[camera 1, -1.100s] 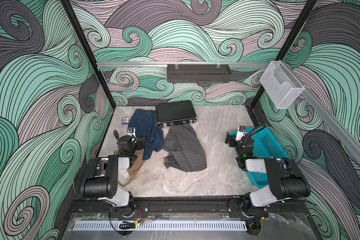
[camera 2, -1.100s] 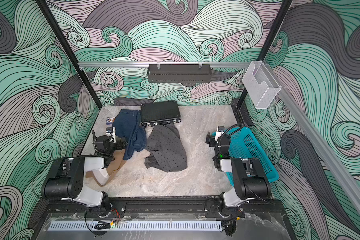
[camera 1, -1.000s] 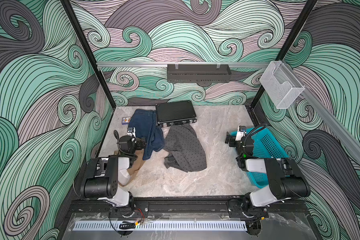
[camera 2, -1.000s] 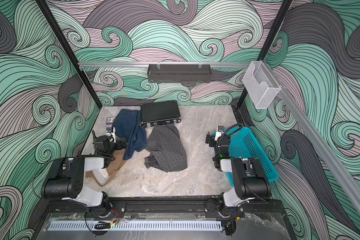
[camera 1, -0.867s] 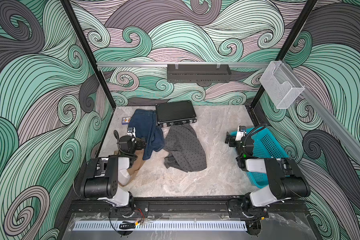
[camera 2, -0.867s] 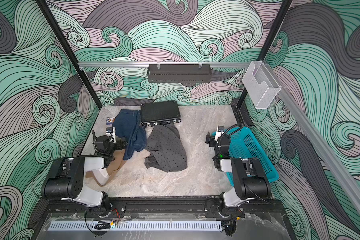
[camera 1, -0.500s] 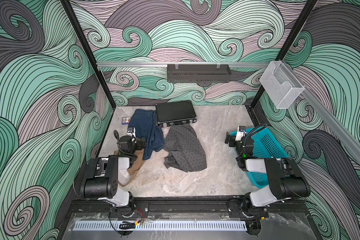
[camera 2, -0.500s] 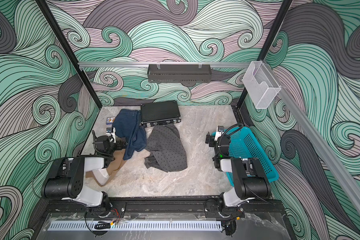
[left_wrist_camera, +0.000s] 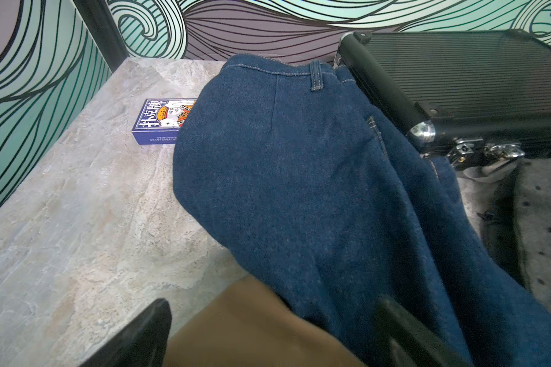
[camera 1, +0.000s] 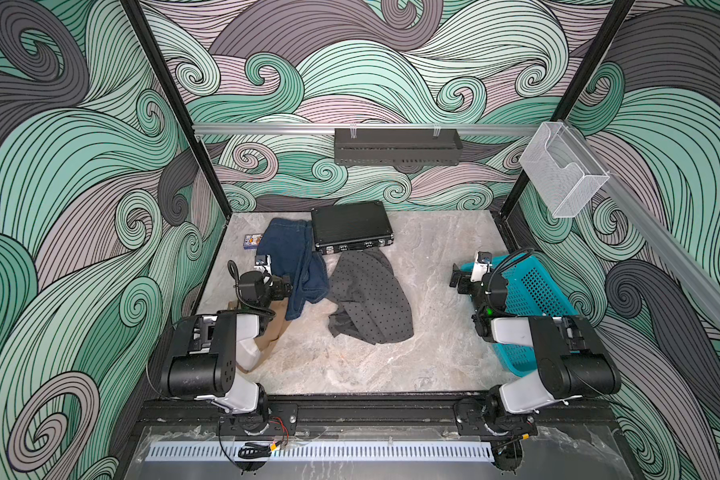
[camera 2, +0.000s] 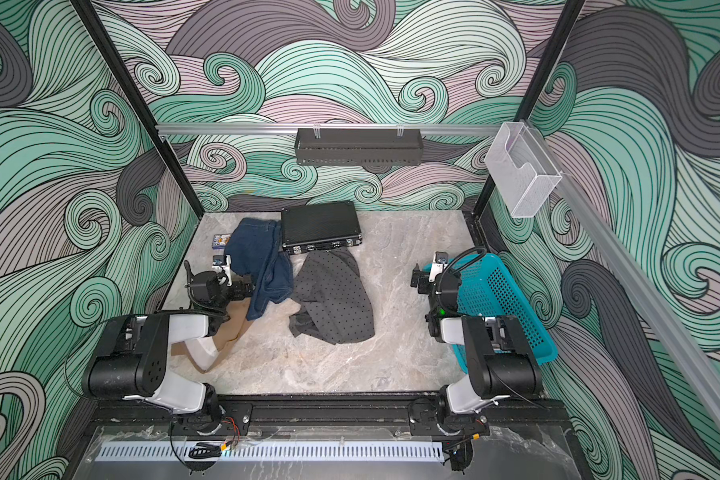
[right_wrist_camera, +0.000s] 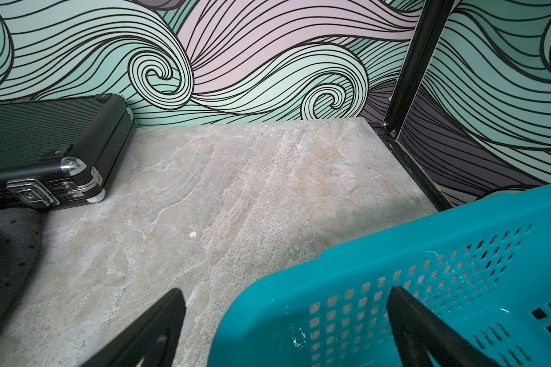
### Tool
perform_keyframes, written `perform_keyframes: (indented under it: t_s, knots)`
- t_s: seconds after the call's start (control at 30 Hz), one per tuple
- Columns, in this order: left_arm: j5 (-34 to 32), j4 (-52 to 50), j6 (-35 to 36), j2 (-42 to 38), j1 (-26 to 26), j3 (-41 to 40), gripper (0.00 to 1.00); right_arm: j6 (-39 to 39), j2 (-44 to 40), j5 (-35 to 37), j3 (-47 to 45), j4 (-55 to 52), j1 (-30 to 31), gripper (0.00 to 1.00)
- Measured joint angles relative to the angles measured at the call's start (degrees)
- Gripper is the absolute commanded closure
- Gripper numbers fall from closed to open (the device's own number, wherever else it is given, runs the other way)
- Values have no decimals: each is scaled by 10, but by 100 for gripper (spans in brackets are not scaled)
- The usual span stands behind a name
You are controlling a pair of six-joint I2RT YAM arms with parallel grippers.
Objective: Roll up the skirts
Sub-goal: Adjust the skirt at the center of the board.
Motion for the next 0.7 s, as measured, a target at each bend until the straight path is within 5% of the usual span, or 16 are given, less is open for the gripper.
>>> perform_keyframes:
  t_s: [0.17,0.37,0.6,0.7]
  knots:
    - [-59,-76,-19,-17,-9,35,1,-9,-43,45,6,-70,20,1]
    - [-126,-145,-57,-182,-36,58,1,18,-236,31,26,-180,61,1]
    - [-196,-214,-251,-262,-157,151,1,254,-366,-7,55,-282,49,1]
    - [-199,-228,-299,-253,-188,173,1,313,-341,-61,91,-361,52,14]
